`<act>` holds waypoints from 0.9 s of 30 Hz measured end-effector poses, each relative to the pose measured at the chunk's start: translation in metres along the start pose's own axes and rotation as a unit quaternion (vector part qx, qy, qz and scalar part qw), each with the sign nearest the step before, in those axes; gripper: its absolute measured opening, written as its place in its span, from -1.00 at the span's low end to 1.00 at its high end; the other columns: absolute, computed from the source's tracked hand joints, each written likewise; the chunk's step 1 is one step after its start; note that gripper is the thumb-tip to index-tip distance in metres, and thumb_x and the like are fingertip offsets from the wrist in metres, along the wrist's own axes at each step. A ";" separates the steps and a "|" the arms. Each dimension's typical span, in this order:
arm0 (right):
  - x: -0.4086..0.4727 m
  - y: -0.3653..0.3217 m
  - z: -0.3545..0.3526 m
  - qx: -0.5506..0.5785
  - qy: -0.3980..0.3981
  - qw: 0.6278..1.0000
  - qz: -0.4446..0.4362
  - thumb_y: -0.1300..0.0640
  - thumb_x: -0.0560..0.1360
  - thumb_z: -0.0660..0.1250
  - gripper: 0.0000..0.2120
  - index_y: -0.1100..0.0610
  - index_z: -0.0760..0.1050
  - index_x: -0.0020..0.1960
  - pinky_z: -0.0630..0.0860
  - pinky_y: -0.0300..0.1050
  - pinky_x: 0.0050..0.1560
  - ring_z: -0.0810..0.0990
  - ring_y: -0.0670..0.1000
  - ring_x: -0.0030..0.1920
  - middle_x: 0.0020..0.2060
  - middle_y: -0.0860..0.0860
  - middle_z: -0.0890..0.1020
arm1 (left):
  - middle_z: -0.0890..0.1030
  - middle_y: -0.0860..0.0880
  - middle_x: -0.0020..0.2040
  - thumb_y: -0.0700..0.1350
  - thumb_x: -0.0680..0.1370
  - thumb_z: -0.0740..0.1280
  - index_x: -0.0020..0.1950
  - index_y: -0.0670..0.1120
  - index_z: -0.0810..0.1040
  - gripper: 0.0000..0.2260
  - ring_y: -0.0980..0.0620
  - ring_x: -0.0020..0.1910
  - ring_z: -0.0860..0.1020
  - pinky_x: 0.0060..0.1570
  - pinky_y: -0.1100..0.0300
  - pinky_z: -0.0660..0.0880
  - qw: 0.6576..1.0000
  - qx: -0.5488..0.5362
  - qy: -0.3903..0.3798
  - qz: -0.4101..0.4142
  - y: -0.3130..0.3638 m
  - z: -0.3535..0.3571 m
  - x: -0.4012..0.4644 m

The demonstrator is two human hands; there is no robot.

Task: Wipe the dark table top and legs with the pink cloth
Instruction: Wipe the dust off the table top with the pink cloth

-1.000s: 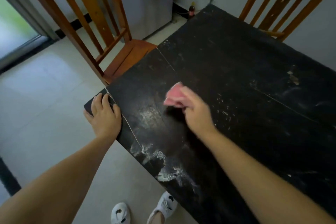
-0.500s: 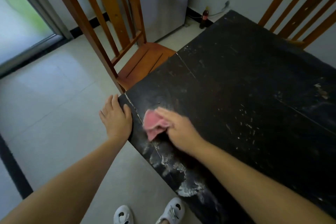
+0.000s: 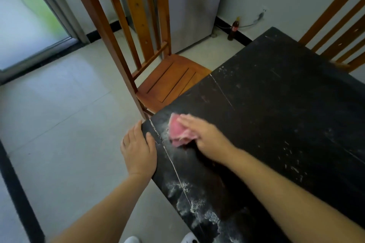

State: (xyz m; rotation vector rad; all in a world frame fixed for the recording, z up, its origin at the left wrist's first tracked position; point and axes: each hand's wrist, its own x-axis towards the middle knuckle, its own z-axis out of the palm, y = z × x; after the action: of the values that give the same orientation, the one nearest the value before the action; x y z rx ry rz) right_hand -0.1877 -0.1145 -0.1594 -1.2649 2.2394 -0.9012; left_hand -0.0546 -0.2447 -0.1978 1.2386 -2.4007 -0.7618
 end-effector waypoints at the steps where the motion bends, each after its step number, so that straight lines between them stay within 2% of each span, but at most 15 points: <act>1: 0.020 0.008 -0.024 0.032 0.048 0.998 0.034 0.44 0.53 0.08 -0.50 0.15 0.32 0.42 0.14 -0.16 0.47 0.31 -0.13 0.35 0.38 0.00 0.39 | 0.46 -0.16 0.27 0.08 0.50 -0.09 0.36 -0.16 0.33 -0.45 -0.16 0.26 0.36 0.28 -0.08 0.23 1.000 0.008 0.000 0.000 -0.001 0.001 0.001; 3: 0.063 0.036 -0.076 0.030 0.179 0.976 0.120 0.39 0.58 0.04 -0.60 0.21 0.37 0.38 0.20 -0.54 0.25 0.34 -0.26 0.15 0.20 -0.05 0.45 | 0.45 -0.15 0.27 0.08 0.50 -0.11 0.37 -0.16 0.33 -0.44 -0.16 0.27 0.35 0.28 -0.07 0.22 1.000 0.024 -0.003 0.003 -0.003 0.003 0.001; 4: 0.083 0.057 -0.097 0.008 0.219 0.960 0.171 0.42 0.56 0.03 -0.60 0.23 0.39 0.34 0.24 -0.56 0.16 0.35 -0.23 0.13 0.16 -0.03 0.46 | 0.45 -0.16 0.28 0.08 0.50 -0.12 0.37 -0.16 0.32 -0.44 -0.16 0.27 0.34 0.29 -0.06 0.21 1.000 0.026 -0.006 0.005 -0.004 0.004 0.001; 5: 0.100 0.076 -0.111 -0.028 0.229 0.948 0.218 0.46 0.52 0.04 -0.59 0.22 0.41 0.30 0.31 -0.42 0.16 0.39 -0.13 0.16 0.18 0.02 0.48 | 0.44 -0.16 0.29 0.08 0.50 -0.12 0.38 -0.17 0.32 -0.44 -0.15 0.28 0.34 0.30 -0.05 0.20 1.000 0.025 -0.007 0.005 -0.005 0.004 0.001; 6: 0.112 0.093 -0.115 -0.070 0.216 0.939 0.258 0.48 0.47 0.06 -0.57 0.20 0.42 0.26 0.38 -0.19 0.20 0.43 0.02 0.20 0.21 0.10 0.48 | 0.44 -0.15 0.29 0.09 0.51 -0.12 0.38 -0.17 0.32 -0.44 -0.15 0.28 0.33 0.30 -0.05 0.20 1.000 0.023 -0.006 0.004 -0.005 0.004 0.002; 8: 0.121 0.100 -0.100 -0.141 0.168 0.934 0.280 0.48 0.42 0.11 -0.53 0.14 0.43 0.24 0.39 0.12 0.22 0.38 0.22 0.27 0.28 0.16 0.41 | 0.44 -0.15 0.29 0.09 0.51 -0.11 0.38 -0.17 0.32 -0.44 -0.15 0.28 0.33 0.30 -0.04 0.20 1.000 0.017 -0.006 0.002 -0.004 0.003 0.001; 11: 0.099 0.055 -0.040 -0.131 0.127 0.975 0.128 0.48 0.45 0.09 -0.49 0.14 0.45 0.31 0.19 0.18 0.40 0.26 0.20 0.40 0.38 0.14 0.36 | 0.44 -0.14 0.29 0.10 0.50 -0.11 0.37 -0.16 0.32 -0.43 -0.13 0.28 0.33 0.30 -0.02 0.19 1.000 -0.002 -0.009 -0.007 -0.003 0.003 0.001; 14: 0.045 0.001 0.029 -0.078 0.076 0.993 0.040 0.42 0.50 0.11 -0.47 0.10 0.32 0.42 -0.13 0.05 0.51 0.08 0.07 0.50 0.47 0.02 0.24 | 0.44 -0.14 0.28 0.06 0.54 -0.06 0.37 -0.17 0.32 -0.50 -0.09 0.27 0.32 0.32 0.02 0.18 0.999 -0.039 -0.007 -0.025 -0.003 0.000 0.001; 17: 0.021 -0.015 0.038 -0.047 -0.005 0.998 -0.029 0.45 0.50 0.16 -0.46 0.10 0.34 0.41 -0.03 -0.06 0.50 0.15 0.01 0.48 0.45 0.02 0.28 | 0.48 -0.10 0.13 -0.13 0.61 0.04 0.27 -0.16 0.40 -0.70 -0.03 0.15 0.37 0.24 0.07 0.29 0.987 -0.149 -0.007 -0.066 0.004 -0.011 0.004; 18: 0.029 -0.016 0.023 -0.011 -0.011 1.000 -0.005 0.45 0.51 0.13 -0.48 0.11 0.35 0.40 0.05 -0.14 0.47 0.23 -0.01 0.44 0.43 0.02 0.33 | 0.49 -0.06 0.03 -0.16 0.62 0.03 0.17 -0.13 0.45 -0.75 0.00 0.07 0.41 0.15 0.10 0.36 0.969 -0.223 -0.020 -0.106 0.006 -0.018 0.008; 20: 0.051 -0.008 -0.002 0.052 0.035 0.996 0.068 0.43 0.54 0.08 -0.52 0.14 0.35 0.40 0.16 -0.26 0.36 0.33 -0.06 0.35 0.38 0.01 0.39 | 0.55 -0.03 -0.09 -0.11 0.64 -0.02 0.03 -0.03 0.48 -0.73 0.01 -0.01 0.48 -0.03 0.18 0.41 0.900 -0.371 -0.072 -0.219 0.004 -0.034 0.021; 22: 0.069 -0.007 -0.005 0.020 0.090 0.990 0.107 0.47 0.51 0.06 -0.47 0.15 0.34 0.41 0.18 -0.21 0.36 0.32 -0.01 0.37 0.38 0.02 0.39 | 0.60 -0.04 -0.09 0.01 0.64 -0.11 0.12 -0.04 0.46 -0.62 -0.01 0.04 0.50 0.12 0.14 0.38 0.857 -0.423 -0.120 -0.268 -0.010 -0.045 0.036; 24: 0.068 -0.018 0.020 -0.050 0.062 0.995 0.066 0.55 0.43 0.05 -0.37 0.14 0.33 0.42 0.08 -0.07 0.43 0.22 0.08 0.45 0.43 0.03 0.33 | 0.60 -0.10 -0.04 0.09 0.63 -0.17 0.25 -0.10 0.39 -0.54 -0.05 0.12 0.49 0.25 0.08 0.31 0.831 -0.450 -0.166 -0.280 -0.024 -0.052 0.046; 26: 0.047 -0.040 0.064 -0.067 -0.001 0.998 0.000 0.55 0.42 0.08 -0.33 0.10 0.28 0.45 -0.12 -0.09 0.44 0.10 0.03 0.50 0.48 -0.02 0.23 | 0.57 -0.15 0.01 0.12 0.62 -0.17 0.29 -0.11 0.36 -0.51 -0.07 0.11 0.49 0.19 0.07 0.35 0.814 -0.465 -0.203 -0.283 -0.030 -0.056 0.051; 27: 0.031 -0.050 0.082 -0.064 -0.026 0.996 -0.048 0.52 0.45 0.12 -0.36 0.10 0.28 0.45 -0.14 -0.04 0.47 0.08 0.02 0.50 0.49 -0.01 0.21 | 0.56 -0.15 0.02 0.13 0.62 -0.17 0.26 -0.12 0.38 -0.51 -0.07 0.09 0.50 0.13 0.07 0.38 0.812 -0.465 -0.213 -0.282 -0.030 -0.058 0.052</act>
State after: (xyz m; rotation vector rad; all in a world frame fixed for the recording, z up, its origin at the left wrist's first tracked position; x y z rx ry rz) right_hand -0.1217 -0.1872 -0.1827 -1.4459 2.2437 -0.7601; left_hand -0.0347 -0.3197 -0.1667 1.3643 -1.4124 -2.2371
